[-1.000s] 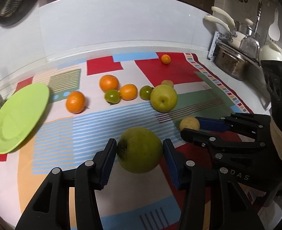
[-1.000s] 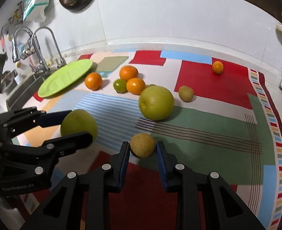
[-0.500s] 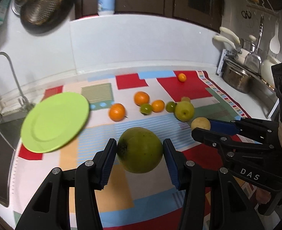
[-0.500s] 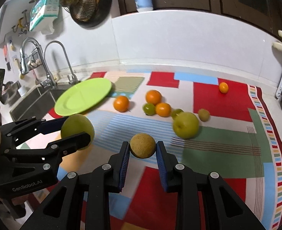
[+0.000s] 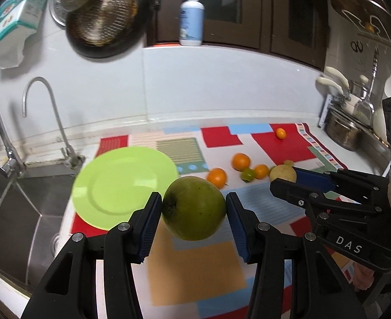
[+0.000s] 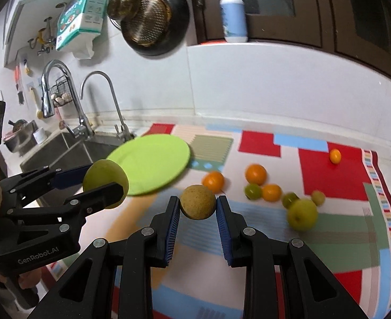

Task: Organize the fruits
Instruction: 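Carry the kiwi and apple over the green plate with both grippers, then open both grippers to drop the kiwi and apple onto the plate, then move right gripper to the yellow pomelo while left gripper approaches an orange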

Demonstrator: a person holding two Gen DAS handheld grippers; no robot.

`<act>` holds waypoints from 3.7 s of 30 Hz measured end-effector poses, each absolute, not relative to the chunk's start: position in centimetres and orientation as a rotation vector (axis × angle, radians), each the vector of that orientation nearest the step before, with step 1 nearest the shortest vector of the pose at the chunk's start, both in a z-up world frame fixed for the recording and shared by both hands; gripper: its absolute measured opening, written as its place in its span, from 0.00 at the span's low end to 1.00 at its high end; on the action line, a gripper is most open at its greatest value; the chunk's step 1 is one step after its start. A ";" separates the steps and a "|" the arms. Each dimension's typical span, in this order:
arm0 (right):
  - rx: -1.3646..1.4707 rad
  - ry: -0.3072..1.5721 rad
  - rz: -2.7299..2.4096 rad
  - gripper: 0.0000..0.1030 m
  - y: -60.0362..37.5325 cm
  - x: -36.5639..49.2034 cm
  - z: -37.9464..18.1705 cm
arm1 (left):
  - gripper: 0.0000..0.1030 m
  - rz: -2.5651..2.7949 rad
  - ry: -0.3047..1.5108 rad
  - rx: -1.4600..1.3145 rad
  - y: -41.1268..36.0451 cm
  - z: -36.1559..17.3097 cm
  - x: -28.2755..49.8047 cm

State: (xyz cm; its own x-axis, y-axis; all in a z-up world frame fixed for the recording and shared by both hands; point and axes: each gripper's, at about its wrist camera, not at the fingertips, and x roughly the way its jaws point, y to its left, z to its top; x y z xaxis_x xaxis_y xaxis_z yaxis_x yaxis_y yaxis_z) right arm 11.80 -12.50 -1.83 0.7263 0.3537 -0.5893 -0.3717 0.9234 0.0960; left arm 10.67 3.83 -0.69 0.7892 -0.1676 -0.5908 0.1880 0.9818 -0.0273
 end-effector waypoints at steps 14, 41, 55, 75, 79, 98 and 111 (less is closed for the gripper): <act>-0.045 0.663 0.485 0.29 -3.1 16.2 -3.2 | 0.48 -0.115 0.670 0.040 11.7 -2.8 14.4; -0.071 0.810 0.461 0.39 1.7 24.0 -8.3 | 0.62 -0.105 0.727 0.046 15.7 -7.1 21.2; -0.034 0.721 0.320 0.48 -1.4 19.3 -4.9 | 0.73 -0.072 0.656 0.042 15.0 -3.8 16.7; 0.013 0.537 0.078 0.76 -8.9 10.5 0.0 | 0.95 -0.097 0.523 0.079 8.9 0.7 10.7; 0.016 0.522 0.071 0.79 -10.7 9.7 0.7 | 0.96 -0.090 0.516 0.072 7.2 1.2 10.1; 0.051 0.530 0.017 0.81 -18.2 9.9 0.2 | 0.97 -0.072 0.525 0.094 0.9 0.4 11.1; 0.074 0.607 -0.024 0.81 -21.1 13.5 -2.8 | 0.97 -0.108 0.561 0.155 -1.8 -2.0 15.4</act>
